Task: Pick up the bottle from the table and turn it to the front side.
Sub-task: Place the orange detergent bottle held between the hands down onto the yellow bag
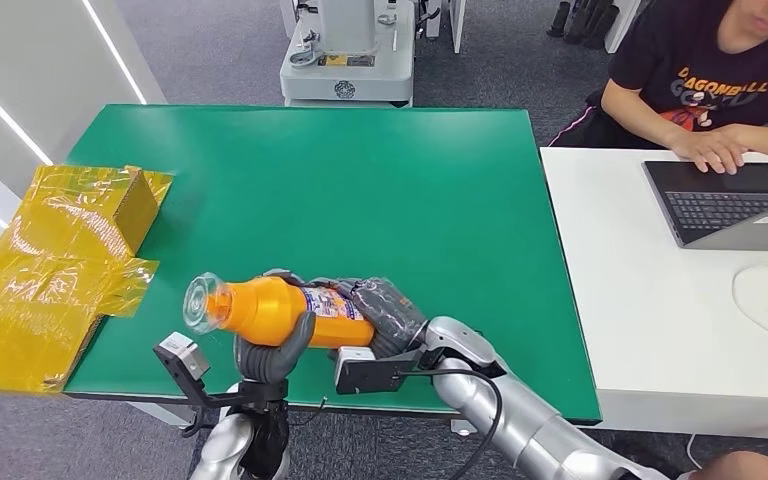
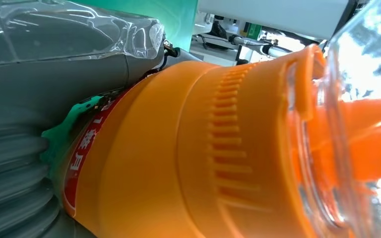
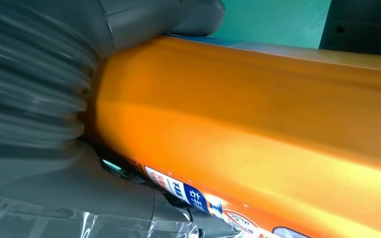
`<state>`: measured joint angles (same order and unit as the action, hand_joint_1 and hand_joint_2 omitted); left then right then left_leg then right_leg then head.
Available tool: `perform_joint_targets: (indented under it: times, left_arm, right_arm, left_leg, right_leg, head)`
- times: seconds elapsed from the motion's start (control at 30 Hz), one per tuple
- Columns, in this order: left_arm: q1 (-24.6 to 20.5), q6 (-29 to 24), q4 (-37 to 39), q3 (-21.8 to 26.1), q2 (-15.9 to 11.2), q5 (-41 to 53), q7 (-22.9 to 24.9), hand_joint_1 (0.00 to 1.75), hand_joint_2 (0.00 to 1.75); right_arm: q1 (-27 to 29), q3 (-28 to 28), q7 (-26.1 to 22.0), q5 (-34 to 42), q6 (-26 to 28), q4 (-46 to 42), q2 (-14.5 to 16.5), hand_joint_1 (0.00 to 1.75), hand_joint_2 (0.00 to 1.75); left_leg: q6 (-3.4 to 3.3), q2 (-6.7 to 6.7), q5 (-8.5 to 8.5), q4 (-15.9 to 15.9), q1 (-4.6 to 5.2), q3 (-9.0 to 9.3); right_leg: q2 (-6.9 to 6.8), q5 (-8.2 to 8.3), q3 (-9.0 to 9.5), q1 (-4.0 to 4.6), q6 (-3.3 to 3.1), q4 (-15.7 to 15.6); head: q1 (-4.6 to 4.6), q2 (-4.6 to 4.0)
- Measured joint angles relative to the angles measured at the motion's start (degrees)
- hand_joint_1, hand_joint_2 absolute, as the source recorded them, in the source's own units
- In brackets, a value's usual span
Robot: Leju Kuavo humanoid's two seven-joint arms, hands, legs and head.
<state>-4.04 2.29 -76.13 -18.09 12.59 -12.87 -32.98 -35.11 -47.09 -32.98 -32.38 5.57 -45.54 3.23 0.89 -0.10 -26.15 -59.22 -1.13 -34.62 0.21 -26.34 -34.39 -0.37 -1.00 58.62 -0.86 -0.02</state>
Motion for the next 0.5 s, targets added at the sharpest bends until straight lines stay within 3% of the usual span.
perform_joint_targets:
  times: [0.33,0.47,0.5]
  left_arm:
    - [0.0,-0.1,-0.1,0.3,0.0,-0.1,0.0,1.75,1.75]
    - [0.0,-0.1,-0.1,0.4,0.0,-0.1,0.0,1.75,1.75]
    - [0.0,-0.2,-0.1,0.4,0.0,0.0,0.0,1.75,1.75]
  right_arm:
    - [-0.7,-0.6,0.3,0.7,0.2,1.1,0.4,1.59,1.75]
    - [-0.8,-0.6,0.3,0.8,0.4,1.4,0.6,0.02,1.75]
    - [-0.8,-0.6,0.4,0.8,0.5,1.4,0.6,0.00,1.75]
  left_leg:
    - [0.00,0.00,0.00,0.0,0.00,0.00]
    - [0.00,0.00,0.00,0.0,0.00,0.00]
    - [0.00,0.00,0.00,0.0,0.00,0.00]
  right_leg:
    - [0.00,0.00,0.00,0.00,0.00,0.0]
    - [0.00,0.00,0.00,0.00,0.00,0.0]
    - [0.00,0.00,0.00,0.00,0.00,0.0]
  head:
    - [-0.01,0.00]
    - [0.00,0.00]
    - [-0.01,0.00]
